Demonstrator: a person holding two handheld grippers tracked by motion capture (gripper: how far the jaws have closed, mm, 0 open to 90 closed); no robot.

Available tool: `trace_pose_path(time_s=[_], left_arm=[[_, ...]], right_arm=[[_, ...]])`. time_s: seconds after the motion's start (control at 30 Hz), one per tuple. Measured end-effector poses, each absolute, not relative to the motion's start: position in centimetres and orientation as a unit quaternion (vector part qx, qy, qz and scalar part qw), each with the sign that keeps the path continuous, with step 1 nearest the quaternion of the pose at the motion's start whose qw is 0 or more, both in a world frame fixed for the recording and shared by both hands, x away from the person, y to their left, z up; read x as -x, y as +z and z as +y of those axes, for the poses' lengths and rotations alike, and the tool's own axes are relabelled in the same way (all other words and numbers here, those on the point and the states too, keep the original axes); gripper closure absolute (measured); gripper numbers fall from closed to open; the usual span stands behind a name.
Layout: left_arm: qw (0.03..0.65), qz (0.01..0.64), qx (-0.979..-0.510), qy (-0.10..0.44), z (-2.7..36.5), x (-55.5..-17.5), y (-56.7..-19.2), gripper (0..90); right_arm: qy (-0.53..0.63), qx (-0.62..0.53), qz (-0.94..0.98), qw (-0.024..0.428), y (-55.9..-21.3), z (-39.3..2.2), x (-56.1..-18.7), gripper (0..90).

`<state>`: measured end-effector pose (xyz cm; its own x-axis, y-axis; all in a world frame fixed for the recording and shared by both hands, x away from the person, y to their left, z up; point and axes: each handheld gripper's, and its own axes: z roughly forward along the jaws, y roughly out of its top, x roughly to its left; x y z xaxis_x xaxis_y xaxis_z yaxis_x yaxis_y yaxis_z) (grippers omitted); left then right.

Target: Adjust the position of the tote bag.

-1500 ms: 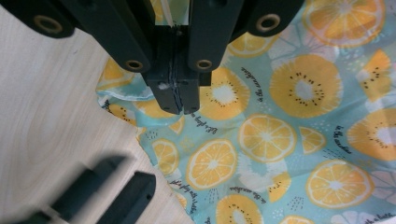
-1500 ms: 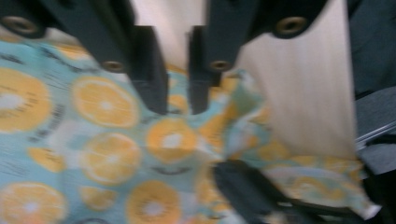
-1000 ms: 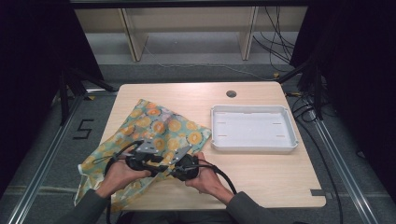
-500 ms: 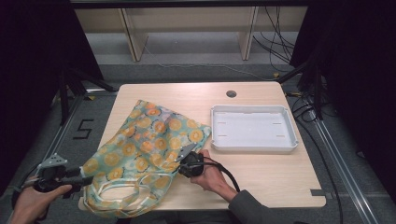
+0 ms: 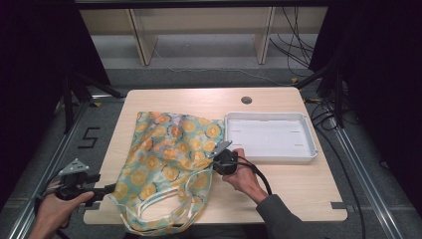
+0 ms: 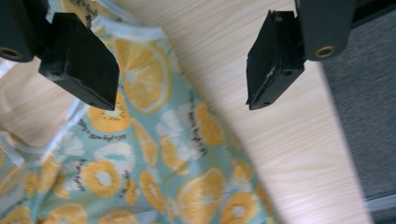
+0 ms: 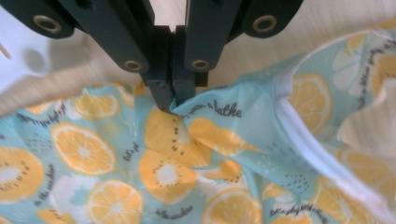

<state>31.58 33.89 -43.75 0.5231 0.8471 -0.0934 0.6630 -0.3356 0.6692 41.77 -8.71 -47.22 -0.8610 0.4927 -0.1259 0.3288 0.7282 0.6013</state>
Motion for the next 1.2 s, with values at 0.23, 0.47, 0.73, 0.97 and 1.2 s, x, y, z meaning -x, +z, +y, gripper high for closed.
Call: trace_pose_path(time_s=[0.23,0.47,0.73,0.97,1.2], left_arm=[[0.32,0.452,-0.827,0.098,30.2,-34.0,-46.0,32.7],[0.294,0.402,-0.863,0.084,28.5,-34.9,-47.2,86.5],[0.306,0.376,-0.87,0.09,26.8,-34.2,-46.9,88.7],[0.308,0.384,-0.865,0.1,26.9,-35.2,-46.8,89.0],[0.309,0.388,-0.863,0.096,26.8,-35.6,-46.8,88.3]], right_arm=[[0.3,-0.246,0.913,0.129,-47.2,-9.5,-42.2,90.0],[0.301,-0.256,0.91,0.123,-47.2,-9.9,-42.4,89.0],[0.311,-0.281,0.899,0.129,-46.5,-11.1,-42.5,77.5],[0.327,-0.296,0.886,0.143,-44.6,-13.3,-40.9,51.5],[0.339,-0.298,0.878,0.159,-43.2,-15.5,-38.5,46.8]])
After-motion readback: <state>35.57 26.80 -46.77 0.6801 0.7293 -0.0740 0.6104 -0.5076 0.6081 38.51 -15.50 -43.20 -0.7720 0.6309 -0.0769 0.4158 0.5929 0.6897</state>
